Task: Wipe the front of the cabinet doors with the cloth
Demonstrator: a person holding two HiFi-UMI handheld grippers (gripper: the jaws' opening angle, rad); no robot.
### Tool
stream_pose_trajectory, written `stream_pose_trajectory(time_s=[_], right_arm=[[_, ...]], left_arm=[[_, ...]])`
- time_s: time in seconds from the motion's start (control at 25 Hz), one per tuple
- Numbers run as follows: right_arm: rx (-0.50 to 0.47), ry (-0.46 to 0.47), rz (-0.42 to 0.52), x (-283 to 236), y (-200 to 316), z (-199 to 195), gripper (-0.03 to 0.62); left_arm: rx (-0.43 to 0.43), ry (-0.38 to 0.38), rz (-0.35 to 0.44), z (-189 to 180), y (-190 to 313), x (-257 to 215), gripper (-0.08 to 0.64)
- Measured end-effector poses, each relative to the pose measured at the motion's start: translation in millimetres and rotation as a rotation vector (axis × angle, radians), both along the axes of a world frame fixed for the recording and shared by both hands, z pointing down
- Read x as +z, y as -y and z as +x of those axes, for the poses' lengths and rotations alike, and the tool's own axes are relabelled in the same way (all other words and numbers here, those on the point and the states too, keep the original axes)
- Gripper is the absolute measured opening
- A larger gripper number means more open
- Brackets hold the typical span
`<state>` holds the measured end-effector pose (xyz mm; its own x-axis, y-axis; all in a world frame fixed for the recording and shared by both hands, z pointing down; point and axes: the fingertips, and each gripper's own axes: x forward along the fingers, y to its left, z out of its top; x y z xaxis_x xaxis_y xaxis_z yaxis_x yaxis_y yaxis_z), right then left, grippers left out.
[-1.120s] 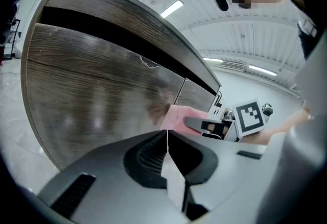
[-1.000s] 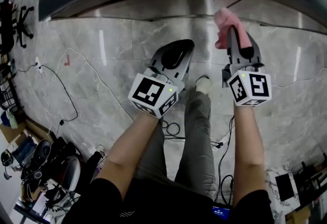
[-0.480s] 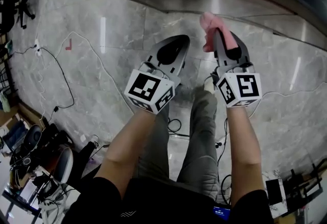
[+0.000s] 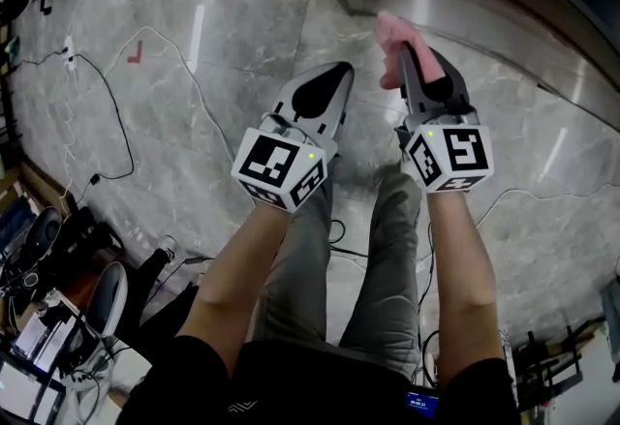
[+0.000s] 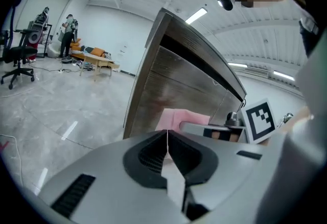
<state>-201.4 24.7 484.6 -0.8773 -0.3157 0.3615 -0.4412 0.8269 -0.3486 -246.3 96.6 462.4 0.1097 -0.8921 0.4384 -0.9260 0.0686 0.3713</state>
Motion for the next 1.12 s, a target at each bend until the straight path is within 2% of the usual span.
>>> stream_pose_trajectory(time_s=[0.28, 0.6, 0.88, 1.12], right_arm=[[-0.045, -0.029, 0.004, 19.4, -8.0, -39.5, 0.044], [-0.041, -0.050, 0.027, 24.6, 6.7, -60.5, 0.044], [-0.009, -0.055, 0.036, 20.6, 25.7, -34.1, 0.044], [0.057, -0.062, 0.029, 21.3, 47.3, 12.7, 0.044]], left_arm=[[-0.029, -0.004, -0.015, -36.4, -14.1, 13.8, 0.014], [-0.026, -0.001, -0.014, -51.7, -9.5, 18.1, 0.014], [0.013, 0.001, 0.001, -30.8, 13.5, 11.3, 0.014], [0.073, -0.008, 0.001, 11.6, 35.0, 10.4, 0.014]])
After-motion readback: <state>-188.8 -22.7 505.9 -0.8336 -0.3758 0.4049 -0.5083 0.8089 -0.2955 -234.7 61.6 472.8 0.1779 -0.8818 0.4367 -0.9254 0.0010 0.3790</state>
